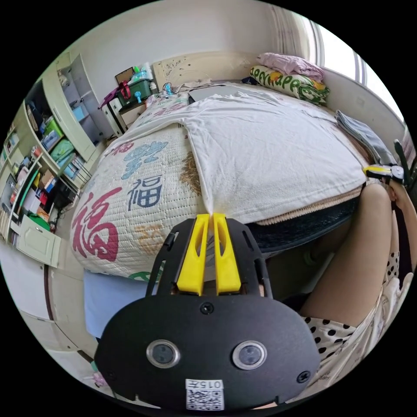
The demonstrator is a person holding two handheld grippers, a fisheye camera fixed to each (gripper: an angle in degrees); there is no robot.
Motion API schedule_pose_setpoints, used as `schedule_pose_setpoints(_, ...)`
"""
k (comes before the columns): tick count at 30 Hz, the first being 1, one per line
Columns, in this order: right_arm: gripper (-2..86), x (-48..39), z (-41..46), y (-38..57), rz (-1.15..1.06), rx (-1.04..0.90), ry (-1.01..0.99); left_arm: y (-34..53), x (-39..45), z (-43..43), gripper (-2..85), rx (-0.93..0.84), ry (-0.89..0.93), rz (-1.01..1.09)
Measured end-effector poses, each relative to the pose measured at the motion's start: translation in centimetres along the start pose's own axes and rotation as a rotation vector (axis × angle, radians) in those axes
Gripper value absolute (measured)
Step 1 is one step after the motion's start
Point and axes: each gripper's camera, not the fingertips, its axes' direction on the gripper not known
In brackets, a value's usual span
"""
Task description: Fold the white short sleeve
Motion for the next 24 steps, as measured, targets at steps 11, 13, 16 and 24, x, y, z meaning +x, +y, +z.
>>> schedule_pose_setpoints(11, 7.1, 10.4, -12.7, -12.8, 0.286, -0.025, -0.347, 0.7, -12.7, -4.8, 4.3, 0.089, 0.165, -0.039)
schedule_pose_setpoints(13, 7.7, 14.0, -14.7, -14.0, 0.377, -0.001, -0.462, -0.2, -15.0, -6.3, 5.5, 0.146, 0.160, -0.060)
schedule_pose_setpoints(16, 7.2, 19.8, -19.4, -14.9, 0.538, 0.116, -0.569, -5.8, -17.0, -7.8, 6.1, 0.219, 0.168, 0.032)
schedule_pose_setpoints(24, 8.3, 30.9, -29.5, -25.3, 0.784, 0.411, -0.626, -24.7, -12.7, -1.9, 6.3, 0.224, 0.445, 0.289)
